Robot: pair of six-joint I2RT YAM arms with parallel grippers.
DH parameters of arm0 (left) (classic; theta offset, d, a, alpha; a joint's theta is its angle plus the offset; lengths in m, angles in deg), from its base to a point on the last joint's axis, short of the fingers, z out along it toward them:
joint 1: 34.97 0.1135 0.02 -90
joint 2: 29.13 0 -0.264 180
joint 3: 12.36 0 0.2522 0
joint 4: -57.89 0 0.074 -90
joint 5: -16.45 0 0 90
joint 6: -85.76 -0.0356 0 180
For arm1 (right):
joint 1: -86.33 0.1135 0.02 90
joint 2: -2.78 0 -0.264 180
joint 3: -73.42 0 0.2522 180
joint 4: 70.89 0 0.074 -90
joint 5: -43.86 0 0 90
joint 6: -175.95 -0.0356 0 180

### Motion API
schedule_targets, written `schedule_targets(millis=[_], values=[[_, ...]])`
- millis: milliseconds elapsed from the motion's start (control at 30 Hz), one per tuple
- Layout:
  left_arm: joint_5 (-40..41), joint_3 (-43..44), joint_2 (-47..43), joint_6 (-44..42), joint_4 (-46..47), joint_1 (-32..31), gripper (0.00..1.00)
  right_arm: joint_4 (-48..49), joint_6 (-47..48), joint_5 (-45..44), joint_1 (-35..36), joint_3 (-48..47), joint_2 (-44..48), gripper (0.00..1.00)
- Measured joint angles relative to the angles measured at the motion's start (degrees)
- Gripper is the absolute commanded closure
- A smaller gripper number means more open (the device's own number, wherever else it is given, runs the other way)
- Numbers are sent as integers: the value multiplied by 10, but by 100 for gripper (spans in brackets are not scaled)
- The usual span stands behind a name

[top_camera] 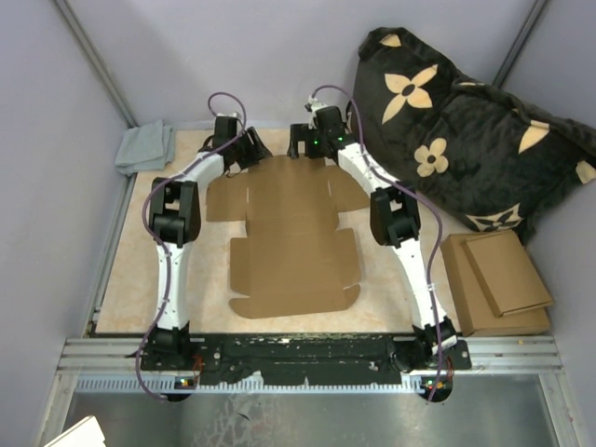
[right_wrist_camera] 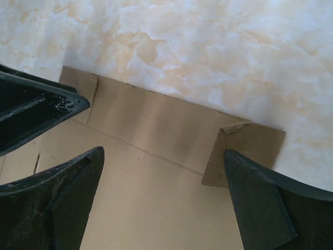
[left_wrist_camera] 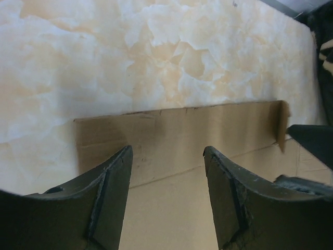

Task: Fold the paper box

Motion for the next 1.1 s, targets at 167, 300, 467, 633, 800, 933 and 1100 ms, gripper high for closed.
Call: schedule_targets(millis=[167, 300, 467, 633, 800, 933, 1100], values=[[-5, 35, 17, 7, -31, 0, 36, -3, -6, 17, 4, -31, -44, 1], [-4, 42, 18, 6, -48, 1, 35, 1, -15, 30, 1, -34, -50, 1], [0, 42, 13, 3, -66, 2, 35, 10, -25, 37, -1, -21, -45, 3], [18, 23, -16, -7, -97, 2, 34, 20, -25, 16, -1, 57, 6, 3], [47, 15, -53, -21, -121, 2, 33, -22, -13, -55, -1, 107, 67, 2], [70, 15, -78, -33, -124, 4, 34, -61, 7, -126, -2, 99, 102, 3], [87, 16, -84, -46, -131, 8, 34, -97, 22, -180, -8, 70, 110, 4]])
